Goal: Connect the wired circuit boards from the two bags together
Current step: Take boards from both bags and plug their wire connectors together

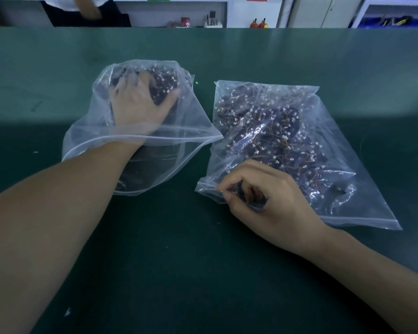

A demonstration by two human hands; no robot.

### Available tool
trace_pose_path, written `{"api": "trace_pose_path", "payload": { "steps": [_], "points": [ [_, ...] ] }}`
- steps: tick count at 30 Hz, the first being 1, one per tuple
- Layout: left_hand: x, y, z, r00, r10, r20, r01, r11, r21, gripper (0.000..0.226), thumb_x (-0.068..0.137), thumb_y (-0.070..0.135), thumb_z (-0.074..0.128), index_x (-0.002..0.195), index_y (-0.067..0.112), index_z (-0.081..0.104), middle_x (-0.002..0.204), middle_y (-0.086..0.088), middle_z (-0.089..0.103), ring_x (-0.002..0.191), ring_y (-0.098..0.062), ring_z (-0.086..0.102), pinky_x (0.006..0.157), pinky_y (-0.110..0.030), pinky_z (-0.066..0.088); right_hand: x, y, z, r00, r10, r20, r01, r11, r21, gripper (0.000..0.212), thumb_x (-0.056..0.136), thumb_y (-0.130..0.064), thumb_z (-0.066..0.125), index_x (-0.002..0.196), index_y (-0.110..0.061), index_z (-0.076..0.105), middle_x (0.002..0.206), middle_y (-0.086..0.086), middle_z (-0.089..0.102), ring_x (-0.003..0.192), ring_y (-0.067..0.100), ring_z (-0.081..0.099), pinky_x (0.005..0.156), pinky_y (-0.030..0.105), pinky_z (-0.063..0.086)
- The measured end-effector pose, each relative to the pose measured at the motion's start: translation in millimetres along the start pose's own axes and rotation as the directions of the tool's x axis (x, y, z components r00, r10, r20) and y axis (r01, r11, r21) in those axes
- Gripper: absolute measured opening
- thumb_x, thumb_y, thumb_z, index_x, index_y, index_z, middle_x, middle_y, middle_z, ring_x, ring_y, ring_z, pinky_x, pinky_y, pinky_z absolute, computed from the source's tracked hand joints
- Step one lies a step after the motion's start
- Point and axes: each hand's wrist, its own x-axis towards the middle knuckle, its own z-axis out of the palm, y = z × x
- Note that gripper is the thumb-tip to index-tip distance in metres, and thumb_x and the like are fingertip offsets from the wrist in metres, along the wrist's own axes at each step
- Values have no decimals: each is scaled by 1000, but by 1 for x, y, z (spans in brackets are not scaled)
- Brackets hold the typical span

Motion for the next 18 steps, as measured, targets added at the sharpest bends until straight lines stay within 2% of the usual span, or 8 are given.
{"api": "trace_pose_path", "payload": {
  "steps": [2, 5, 8, 10, 13, 16, 18],
  "points": [
    [-1, 1, -4, 999, -5, 37, 6, 1000, -25, 90, 88, 98, 26, 119, 20, 57, 131, -12, 60, 126, -34, 57, 112, -57, 42, 0, -1, 0, 1000, 5, -1, -5, 1000, -1, 17, 94, -5, 76, 102, -20, 76, 94, -20, 58, 67, 19, 55, 67, 21, 44],
    [-2, 1, -7, 993, 46, 107, -40, 998, -57, 91, 91, 94, 27, 143, 23, 51, 153, -15, 49, 144, -38, 46, 120, -60, 33, 0, -1, -1, 1000, 1, -1, -1, 1000, -3, 17, 94, -5, 76, 101, -20, 76, 93, -19, 58, 66, 20, 55, 65, 24, 46],
    [-1, 4, -4, 966, 99, 241, -89, 995, -49, 92, 93, 93, 23, 159, 32, 40, 169, -7, 39, 155, -34, 38, 129, -59, 22, 0, -1, 0, 1000, 3, 1, -3, 1000, -1, 16, 94, -4, 77, 101, -19, 76, 92, -17, 58, 66, 20, 54, 64, 25, 46],
    [-1, 2, -2, 959, 92, 268, -79, 995, -57, 92, 91, 96, 21, 156, 35, 46, 161, -6, 51, 149, -33, 47, 126, -58, 30, 0, -1, 0, 1000, 7, 4, -7, 1000, 3, 16, 94, -4, 77, 101, -19, 76, 92, -16, 59, 66, 19, 54, 65, 23, 44],
    [-3, -2, -3, 979, 98, 180, -83, 993, -85, 83, 91, 95, 29, 136, 32, 59, 132, -9, 68, 122, -35, 66, 105, -51, 53, 1, 0, 0, 1000, -2, 4, 2, 1000, 0, 19, 92, 0, 77, 99, -17, 76, 93, -17, 60, 68, 14, 55, 69, 15, 40],
    [-8, 3, -9, 992, 71, 106, -65, 996, -62, 64, 93, 87, 41, 115, 29, 58, 115, -8, 67, 101, -32, 67, 86, -46, 55, 1, 1, 1, 1000, -5, 5, 5, 1000, -9, 20, 91, 0, 77, 99, -18, 76, 92, -21, 58, 67, 15, 55, 69, 16, 41],
    [-7, 6, -16, 993, 33, 116, -24, 997, -77, 58, 93, 82, 46, 110, 28, 54, 117, -6, 63, 96, -28, 64, 78, -42, 52, 1, 0, 1, 1000, -5, 4, 5, 1000, -9, 19, 92, -2, 77, 99, -19, 76, 91, -23, 57, 67, 17, 55, 68, 17, 42]
  ]
}}
